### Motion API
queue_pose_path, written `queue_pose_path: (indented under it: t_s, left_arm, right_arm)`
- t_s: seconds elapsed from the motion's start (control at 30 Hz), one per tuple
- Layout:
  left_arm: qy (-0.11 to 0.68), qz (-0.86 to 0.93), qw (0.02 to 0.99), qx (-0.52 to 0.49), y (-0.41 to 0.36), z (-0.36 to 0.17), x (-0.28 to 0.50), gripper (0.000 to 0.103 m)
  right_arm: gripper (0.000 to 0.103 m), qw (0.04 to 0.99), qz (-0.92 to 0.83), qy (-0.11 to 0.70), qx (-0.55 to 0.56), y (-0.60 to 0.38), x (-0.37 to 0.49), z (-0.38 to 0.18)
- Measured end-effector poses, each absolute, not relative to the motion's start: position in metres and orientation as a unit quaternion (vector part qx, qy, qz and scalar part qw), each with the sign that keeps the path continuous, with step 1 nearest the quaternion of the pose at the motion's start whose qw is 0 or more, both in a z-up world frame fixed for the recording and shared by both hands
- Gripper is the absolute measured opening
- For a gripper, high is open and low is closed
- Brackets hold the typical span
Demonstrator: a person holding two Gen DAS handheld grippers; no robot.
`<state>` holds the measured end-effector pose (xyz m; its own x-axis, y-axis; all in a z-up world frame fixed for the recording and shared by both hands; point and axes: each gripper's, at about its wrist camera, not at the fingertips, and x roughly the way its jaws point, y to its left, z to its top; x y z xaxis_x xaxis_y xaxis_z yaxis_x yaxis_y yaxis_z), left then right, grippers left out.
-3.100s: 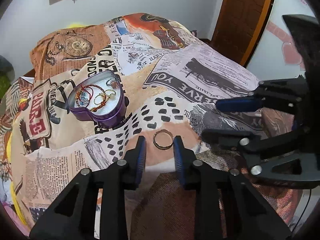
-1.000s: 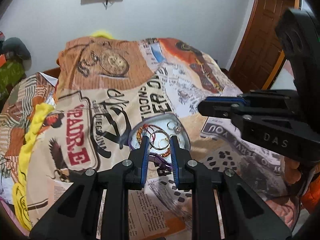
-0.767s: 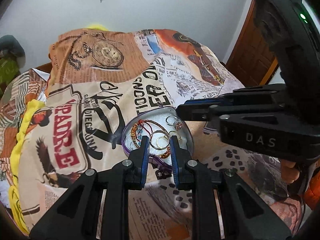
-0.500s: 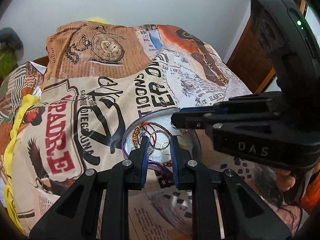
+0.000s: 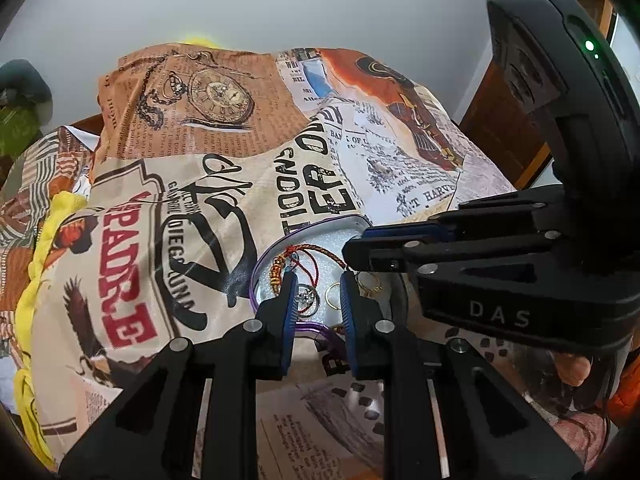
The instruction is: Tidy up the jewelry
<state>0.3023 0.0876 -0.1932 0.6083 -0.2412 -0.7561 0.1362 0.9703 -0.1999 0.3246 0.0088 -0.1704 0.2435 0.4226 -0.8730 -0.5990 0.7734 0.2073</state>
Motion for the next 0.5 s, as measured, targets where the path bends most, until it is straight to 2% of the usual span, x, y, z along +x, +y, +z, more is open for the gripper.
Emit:
queue_pose_path:
  t_s: [0.1, 0.33, 0.5]
  left_arm:
    - [0.423, -0.102, 0.898, -0.065, 0.091, -0.183, 0.296, 0.02]
    - [0.38, -0.082, 0.919, -0.07, 0.099, -0.139, 0.268, 0.02]
    - [0.327, -0.084, 0.937, -0.088, 0.101, -0.087, 0.228, 0.02]
  right_arm:
    - [0.019, 0.789, 0.323, 0.516, -0.082, 0.006, 0.321, -0.164]
    - [0.019, 0.825, 0.309, 0.465, -0.089, -0.007, 0.299, -0.126]
    - [0.019, 0.862, 0.308, 0.395, -0.074, -0.029, 0.263, -0.07]
